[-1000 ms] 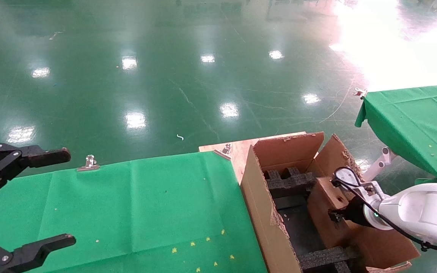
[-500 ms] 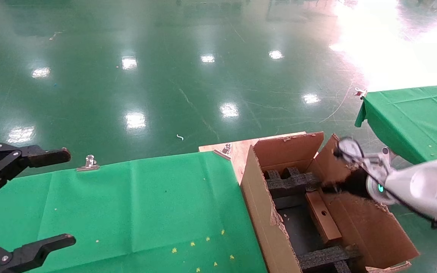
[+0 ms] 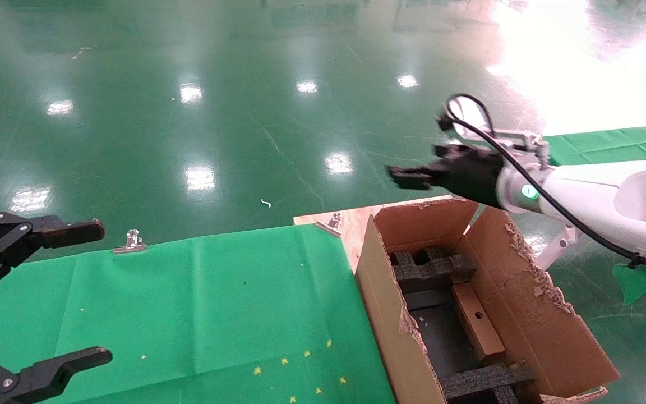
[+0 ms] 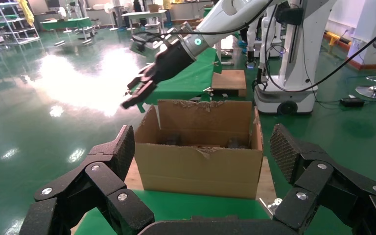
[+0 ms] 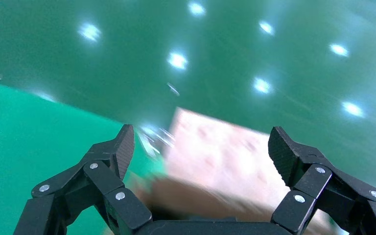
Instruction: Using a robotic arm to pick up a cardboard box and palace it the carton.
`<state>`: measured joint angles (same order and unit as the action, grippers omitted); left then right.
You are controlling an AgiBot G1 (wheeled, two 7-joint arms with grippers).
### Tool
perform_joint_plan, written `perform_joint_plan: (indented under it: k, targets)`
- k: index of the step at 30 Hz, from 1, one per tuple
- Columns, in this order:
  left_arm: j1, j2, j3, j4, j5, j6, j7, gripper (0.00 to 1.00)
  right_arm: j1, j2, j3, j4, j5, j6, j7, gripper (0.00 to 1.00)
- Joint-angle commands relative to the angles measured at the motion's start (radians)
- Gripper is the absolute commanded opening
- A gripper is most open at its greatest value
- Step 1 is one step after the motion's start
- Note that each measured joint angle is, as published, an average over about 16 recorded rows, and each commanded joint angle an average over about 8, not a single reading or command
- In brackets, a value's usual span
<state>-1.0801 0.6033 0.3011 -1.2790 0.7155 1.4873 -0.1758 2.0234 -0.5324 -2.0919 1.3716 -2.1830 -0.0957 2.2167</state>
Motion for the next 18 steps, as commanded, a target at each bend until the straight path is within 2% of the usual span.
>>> perform_joint_plan:
  k: [1, 4, 8, 13, 18]
  targets:
    - [0.0, 0.0, 0.0, 0.0, 0.0, 0.0, 0.0, 1.0, 0.018, -0.011, -0.017, 0.003, 0.036, 0.071, -0.012, 1.0]
    - [0.0, 0.0, 0.0, 0.0, 0.0, 0.0, 0.0, 1.0, 0.029, -0.017, -0.033, 0.005, 0.061, 0.149, -0.004, 1.0]
    - [0.0, 0.0, 0.0, 0.0, 0.0, 0.0, 0.0, 1.0, 0.033, -0.019, -0.039, 0.005, 0.07, 0.18, -0.001, 1.0]
    - [0.0, 0.0, 0.0, 0.0, 0.0, 0.0, 0.0, 1.0, 0.014, -0.018, -0.009, 0.003, 0.083, 0.132, -0.034, 1.0]
    - [0.0, 0.0, 0.0, 0.001, 0.0, 0.0, 0.0, 1.0, -0.046, -0.022, 0.105, -0.003, 0.17, 0.038, -0.159, 1.0]
